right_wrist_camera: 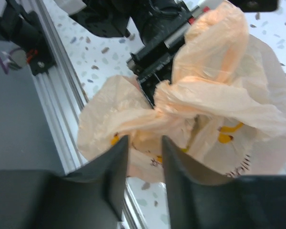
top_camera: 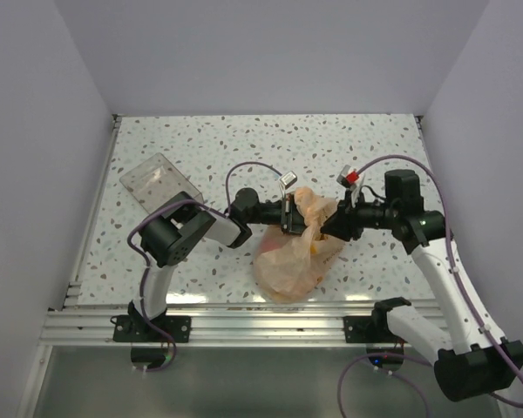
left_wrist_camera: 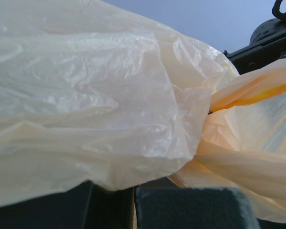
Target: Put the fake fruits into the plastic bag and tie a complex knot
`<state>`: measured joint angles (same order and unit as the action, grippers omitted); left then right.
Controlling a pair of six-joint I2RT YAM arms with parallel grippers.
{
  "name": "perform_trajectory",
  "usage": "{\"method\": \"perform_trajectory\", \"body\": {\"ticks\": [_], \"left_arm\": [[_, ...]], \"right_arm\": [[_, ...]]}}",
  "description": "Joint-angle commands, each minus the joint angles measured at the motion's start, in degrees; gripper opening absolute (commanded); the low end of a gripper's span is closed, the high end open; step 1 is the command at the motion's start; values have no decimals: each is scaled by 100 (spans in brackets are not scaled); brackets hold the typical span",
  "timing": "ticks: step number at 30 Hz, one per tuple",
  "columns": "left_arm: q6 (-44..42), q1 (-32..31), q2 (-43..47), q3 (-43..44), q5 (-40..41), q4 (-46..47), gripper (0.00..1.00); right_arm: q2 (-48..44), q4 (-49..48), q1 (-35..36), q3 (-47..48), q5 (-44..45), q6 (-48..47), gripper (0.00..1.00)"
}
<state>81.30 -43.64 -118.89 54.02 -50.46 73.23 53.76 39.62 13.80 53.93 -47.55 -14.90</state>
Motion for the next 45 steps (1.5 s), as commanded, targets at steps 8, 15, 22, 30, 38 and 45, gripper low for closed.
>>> {"method": "perform_trajectory", "body": {"ticks": [8, 15, 22, 30, 38, 45], "left_arm": [[158, 22, 226, 188, 141, 3540, 0], [185, -22, 244, 364, 194, 3426, 0], [246, -127, 68, 557, 229, 3426, 0], [334, -242, -38, 540, 247, 3417, 0], [369, -373, -134, 425, 62, 3373, 0], [246, -242, -126, 443, 62, 3180, 0]], "right_arm": [[302, 847, -774, 30, 78, -1148, 17], [513, 375, -686, -225, -185, -1140, 45], [610, -391, -89, -366, 61, -393, 63], [935, -1034, 193, -313, 202, 118, 64], [1093, -1018, 219, -120, 185, 145, 72], [882, 500, 219, 179, 53, -979, 71]]}}
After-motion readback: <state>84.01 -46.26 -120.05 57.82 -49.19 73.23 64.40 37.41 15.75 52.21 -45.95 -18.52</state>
